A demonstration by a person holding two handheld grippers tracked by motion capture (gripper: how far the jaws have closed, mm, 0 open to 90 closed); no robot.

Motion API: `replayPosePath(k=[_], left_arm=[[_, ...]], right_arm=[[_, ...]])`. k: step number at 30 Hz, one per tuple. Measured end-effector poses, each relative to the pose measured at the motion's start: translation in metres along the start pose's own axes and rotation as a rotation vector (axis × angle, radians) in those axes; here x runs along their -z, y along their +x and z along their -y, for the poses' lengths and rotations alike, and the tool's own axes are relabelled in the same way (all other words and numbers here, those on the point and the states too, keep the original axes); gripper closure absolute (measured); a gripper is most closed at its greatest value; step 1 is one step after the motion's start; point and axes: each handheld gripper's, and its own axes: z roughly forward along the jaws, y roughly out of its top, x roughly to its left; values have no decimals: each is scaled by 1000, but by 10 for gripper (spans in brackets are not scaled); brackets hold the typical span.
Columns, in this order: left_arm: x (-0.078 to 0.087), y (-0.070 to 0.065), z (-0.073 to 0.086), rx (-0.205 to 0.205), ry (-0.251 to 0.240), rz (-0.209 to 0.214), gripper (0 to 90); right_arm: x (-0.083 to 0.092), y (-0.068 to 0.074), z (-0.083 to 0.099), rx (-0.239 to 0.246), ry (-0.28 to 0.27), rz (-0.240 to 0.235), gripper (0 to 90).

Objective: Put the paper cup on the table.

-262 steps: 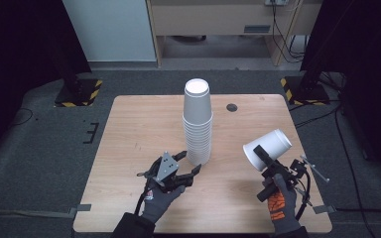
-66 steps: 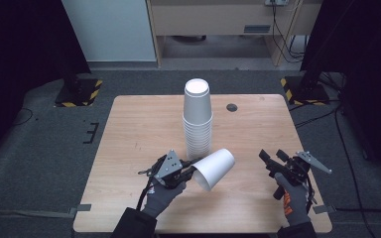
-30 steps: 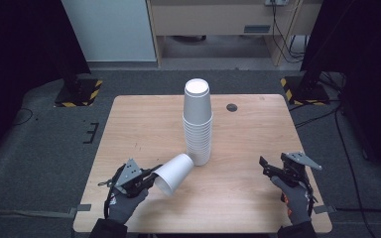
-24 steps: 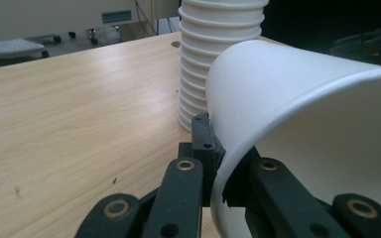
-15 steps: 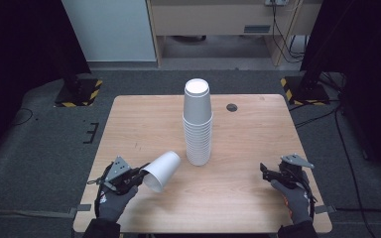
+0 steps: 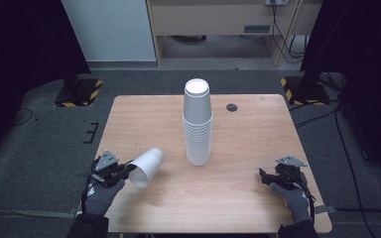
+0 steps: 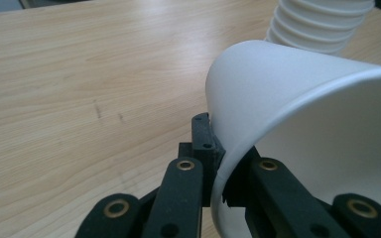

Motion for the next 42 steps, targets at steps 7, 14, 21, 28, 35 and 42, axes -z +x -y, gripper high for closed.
replayPosePath(k=[7, 14, 21, 28, 35, 42], left_arm=[[7, 10, -4, 15, 63, -21, 867], [9, 19, -13, 17, 156, -50, 867], [7, 22, -24, 4, 246, -74, 867], [3, 25, -38, -28, 382, -109, 868], [-4, 29, -49, -16, 515, -116, 868], [-6, 33, -61, -7, 617, -141, 868]], right_arm=[[-6, 3, 2, 16, 48, -18, 106], [-7, 3, 3, -1, 49, -29, 92], [-7, 3, 4, 3, 42, -27, 88], [-7, 3, 4, 2, 42, -27, 87], [-7, 3, 4, 2, 43, -27, 87], [-7, 3, 4, 2, 42, -27, 87]])
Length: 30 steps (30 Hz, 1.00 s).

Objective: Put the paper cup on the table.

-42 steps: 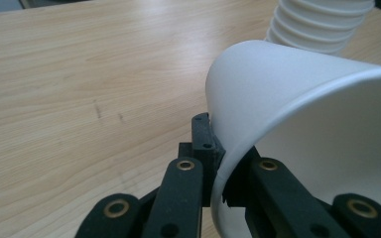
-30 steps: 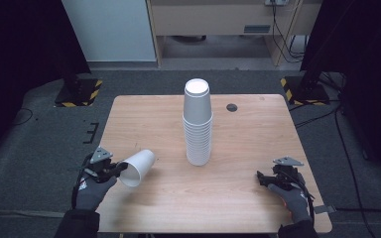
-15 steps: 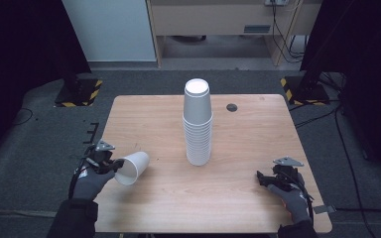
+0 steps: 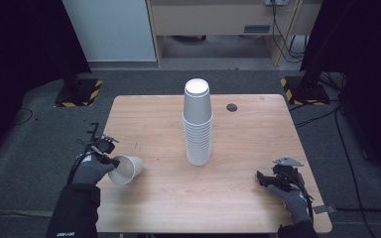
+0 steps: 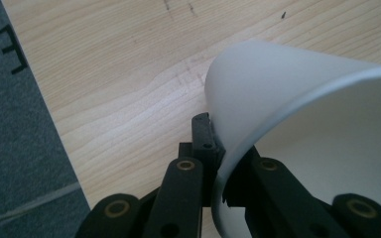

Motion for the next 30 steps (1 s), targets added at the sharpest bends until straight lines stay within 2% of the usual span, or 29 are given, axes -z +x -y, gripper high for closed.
replayPosePath(k=[5, 10, 12, 16, 23, 30], left_arm=[[1, 5, -4, 18, 65, -14, 867], [-1, 6, -6, 39, 139, 4, 867], [-2, 6, -7, 42, 160, 3, 867], [-5, 6, -8, 54, 232, -1, 867], [-13, 5, -9, 72, 251, 7, 867], [-16, 6, -10, 94, 241, 12, 850]], right_arm=[[0, 0, 0, 0, 0, 0, 87], [0, 0, 0, 0, 0, 0, 87], [0, 0, 0, 0, 0, 0, 87], [0, 0, 0, 0, 0, 0, 87], [0, 0, 0, 0, 0, 0, 87], [0, 0, 0, 0, 0, -1, 87]])
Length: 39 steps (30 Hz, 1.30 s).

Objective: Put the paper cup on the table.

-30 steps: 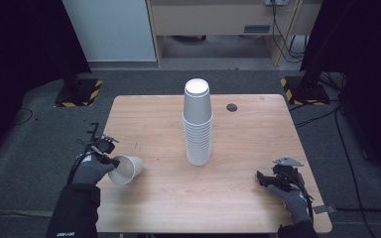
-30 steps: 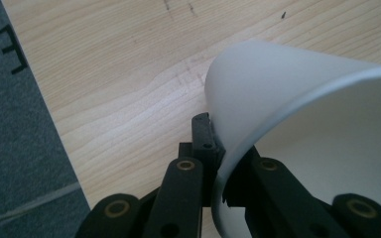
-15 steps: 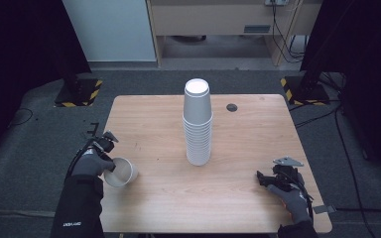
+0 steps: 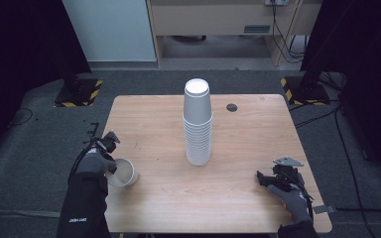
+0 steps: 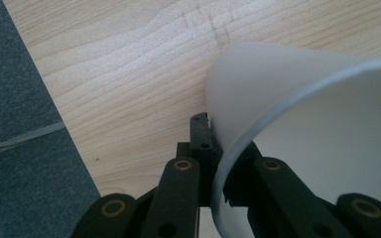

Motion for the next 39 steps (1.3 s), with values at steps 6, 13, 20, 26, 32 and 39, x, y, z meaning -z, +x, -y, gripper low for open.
replayPosePath(k=[6, 13, 20, 26, 32, 39], left_arm=[[-4, 2, 0, 5, -42, 11, 840], [-3, -3, 4, -26, -147, 11, 652], [2, -4, 15, -50, -323, 17, 475], [10, 1, 30, -19, -512, 6, 426], [11, 5, 50, 46, -780, 4, 402], [-2, 6, 76, 138, -1006, 42, 392]], right_arm=[[0, 0, 0, 0, 0, 0, 87], [0, 0, 0, 0, -1, -1, 84], [0, 0, 0, 0, 1, -1, 84], [-1, 1, 0, 0, 1, 1, 81], [-1, 1, 0, -1, 2, 0, 80], [-1, 1, -1, -2, 3, 0, 76]])
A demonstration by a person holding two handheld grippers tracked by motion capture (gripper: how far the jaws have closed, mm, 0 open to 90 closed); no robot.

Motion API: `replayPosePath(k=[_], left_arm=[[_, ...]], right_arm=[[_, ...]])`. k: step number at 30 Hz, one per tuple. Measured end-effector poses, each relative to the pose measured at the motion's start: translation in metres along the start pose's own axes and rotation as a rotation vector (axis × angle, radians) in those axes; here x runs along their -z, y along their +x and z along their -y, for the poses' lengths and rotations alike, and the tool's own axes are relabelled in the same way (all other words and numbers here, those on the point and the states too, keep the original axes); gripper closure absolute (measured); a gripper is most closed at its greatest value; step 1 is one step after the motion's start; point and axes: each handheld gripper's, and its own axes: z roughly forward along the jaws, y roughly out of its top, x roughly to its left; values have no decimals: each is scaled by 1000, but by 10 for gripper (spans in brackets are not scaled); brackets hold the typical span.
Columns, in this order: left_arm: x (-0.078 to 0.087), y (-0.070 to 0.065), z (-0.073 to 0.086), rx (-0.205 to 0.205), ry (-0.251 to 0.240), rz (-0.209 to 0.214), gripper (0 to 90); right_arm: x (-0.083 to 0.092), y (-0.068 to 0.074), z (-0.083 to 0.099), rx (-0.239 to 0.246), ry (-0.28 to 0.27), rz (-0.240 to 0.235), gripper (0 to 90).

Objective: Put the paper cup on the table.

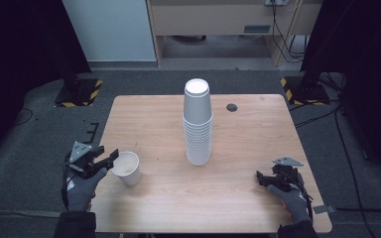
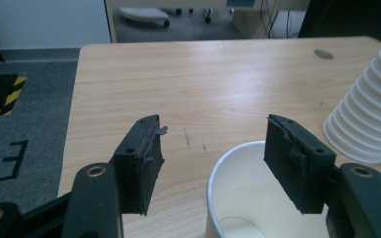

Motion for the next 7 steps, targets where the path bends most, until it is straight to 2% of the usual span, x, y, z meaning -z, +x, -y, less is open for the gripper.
replayPosePath(k=[3, 7], left_arm=[[4, 0, 11, 15, -47, 12, 394], [6, 0, 24, 16, -83, 10, 396]], right_arm=[[0, 0, 0, -1, 1, -1, 73], [0, 0, 0, -2, 1, 1, 71]])
